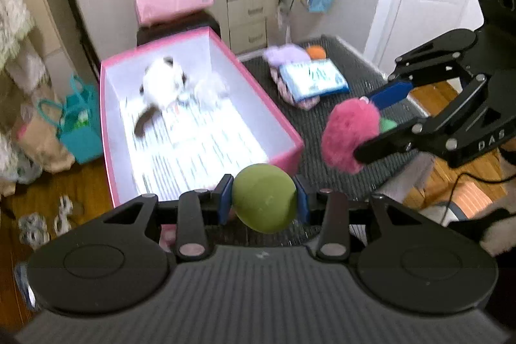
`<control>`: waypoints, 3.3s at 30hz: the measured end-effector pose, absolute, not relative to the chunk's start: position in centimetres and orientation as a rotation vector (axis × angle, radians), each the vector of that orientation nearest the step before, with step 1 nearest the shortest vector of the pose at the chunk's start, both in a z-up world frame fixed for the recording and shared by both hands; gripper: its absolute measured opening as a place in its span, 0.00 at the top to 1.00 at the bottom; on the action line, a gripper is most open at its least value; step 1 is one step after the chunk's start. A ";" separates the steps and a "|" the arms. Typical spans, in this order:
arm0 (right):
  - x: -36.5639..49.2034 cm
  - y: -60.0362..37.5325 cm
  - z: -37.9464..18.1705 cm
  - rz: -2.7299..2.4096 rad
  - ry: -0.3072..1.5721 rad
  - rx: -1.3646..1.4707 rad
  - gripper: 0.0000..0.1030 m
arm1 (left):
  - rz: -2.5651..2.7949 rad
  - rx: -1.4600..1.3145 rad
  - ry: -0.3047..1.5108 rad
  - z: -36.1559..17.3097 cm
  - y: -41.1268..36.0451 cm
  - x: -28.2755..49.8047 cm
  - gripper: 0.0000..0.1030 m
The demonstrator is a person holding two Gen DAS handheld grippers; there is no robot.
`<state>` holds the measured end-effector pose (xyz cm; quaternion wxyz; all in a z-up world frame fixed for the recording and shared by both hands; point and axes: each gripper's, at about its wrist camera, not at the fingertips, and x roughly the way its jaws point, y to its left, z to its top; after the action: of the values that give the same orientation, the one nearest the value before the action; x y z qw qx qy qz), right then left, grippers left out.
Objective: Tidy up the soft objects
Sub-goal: 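Carry both items over the pink box and open both tools to drop them, then withdraw both tools from the box back over the wet-wipes pack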
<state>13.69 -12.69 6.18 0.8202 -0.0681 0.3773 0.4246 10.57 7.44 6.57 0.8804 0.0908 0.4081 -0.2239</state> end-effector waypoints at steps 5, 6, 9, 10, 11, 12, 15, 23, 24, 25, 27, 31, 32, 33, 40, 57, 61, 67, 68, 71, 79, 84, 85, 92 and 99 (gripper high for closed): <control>15.0 -11.3 7.1 0.869 0.713 -0.223 0.51 | -0.482 0.157 0.796 6.2 7.6 13.0 0.62; 15.4 -11.0 7.1 0.860 0.708 -0.233 0.51 | -0.482 0.156 0.795 6.0 7.6 13.7 0.62; 17.0 -10.4 7.1 0.840 0.701 -0.245 0.51 | -0.463 0.167 0.791 5.3 7.7 15.4 0.62; 17.5 -10.1 7.0 0.835 0.700 -0.245 0.51 | -0.455 0.169 0.788 5.2 7.8 15.8 0.62; 18.3 -9.9 6.9 0.829 0.699 -0.243 0.51 | -0.449 0.170 0.785 5.0 8.0 16.3 0.62; 18.8 -9.7 6.7 0.825 0.697 -0.244 0.51 | -0.440 0.169 0.781 4.8 8.2 16.9 0.62; 20.5 -9.0 6.4 0.819 0.685 -0.261 0.51 | -0.408 0.157 0.763 4.4 8.9 18.6 0.62; 25.7 -7.4 5.3 0.779 0.665 -0.271 0.50 | -0.331 0.093 0.753 2.8 10.6 23.8 0.62; 26.5 -7.1 5.1 0.767 0.662 -0.270 0.50 | -0.334 0.065 0.761 2.6 10.9 24.5 0.62; 27.4 -6.9 4.7 0.759 0.665 -0.267 0.50 | -0.341 0.025 0.774 2.3 11.4 25.4 0.62; 29.3 -6.6 3.8 0.745 0.680 -0.252 0.50 | -0.349 -0.046 0.808 1.6 12.1 27.1 0.62; 31.9 -5.2 2.2 0.712 0.680 -0.294 0.50 | -0.301 -0.027 0.780 0.7 12.0 28.9 0.63; 32.4 -4.8 1.9 0.715 0.683 -0.309 0.50 | -0.282 -0.018 0.780 0.4 12.0 29.3 0.63; 32.8 -4.4 1.7 0.709 0.680 -0.330 0.50 | -0.264 -0.011 0.783 0.2 11.9 29.7 0.62; 34.9 -2.9 0.0 0.650 0.658 -0.497 0.48 | -0.233 -0.053 0.855 -1.9 12.0 32.1 0.60; 31.2 -10.1 3.4 0.697 0.642 -0.054 0.28 | -0.230 0.026 0.771 2.5 12.2 25.6 0.36; 28.6 -11.2 4.5 0.697 0.642 -0.058 0.28 | -0.244 0.052 0.751 3.8 11.9 23.4 0.36; 24.9 -12.4 5.8 0.704 0.617 -0.092 0.28 | -0.250 0.070 0.730 5.3 11.6 20.4 0.36; 24.1 -12.5 6.0 0.710 0.612 -0.097 0.28 | -0.255 0.071 0.728 5.5 11.5 19.9 0.36; 22.3 -13.1 6.8 0.725 0.596 -0.111 0.28 | -0.261 0.060 0.731 6.1 11.4 18.6 0.36; 18.1 -15.0 8.0 0.703 0.568 -0.140 0.28 | -0.302 0.058 0.762 7.4 10.8 15.7 0.36; 16.1 -16.4 8.4 0.698 0.557 -0.150 0.28 | -0.335 0.082 0.777 7.9 9.6 14.0 0.36; 15.7 -16.6 8.4 0.695 0.556 -0.152 0.28 | -0.348 0.086 0.786 8.0 9.3 13.7 0.36; 13.2 -19.1 7.5 0.664 0.530 -0.160 0.27 | -0.438 0.109 0.794 8.0 6.1 11.8 0.35; 11.2 -21.9 5.1 0.643 0.554 -0.139 0.27 | -0.554 0.183 0.819 7.1 1.2 11.0 0.34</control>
<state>11.20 -21.92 5.08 0.9090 -0.0672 0.2683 0.3117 11.00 1.18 7.08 0.8762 0.0877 0.3925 -0.2655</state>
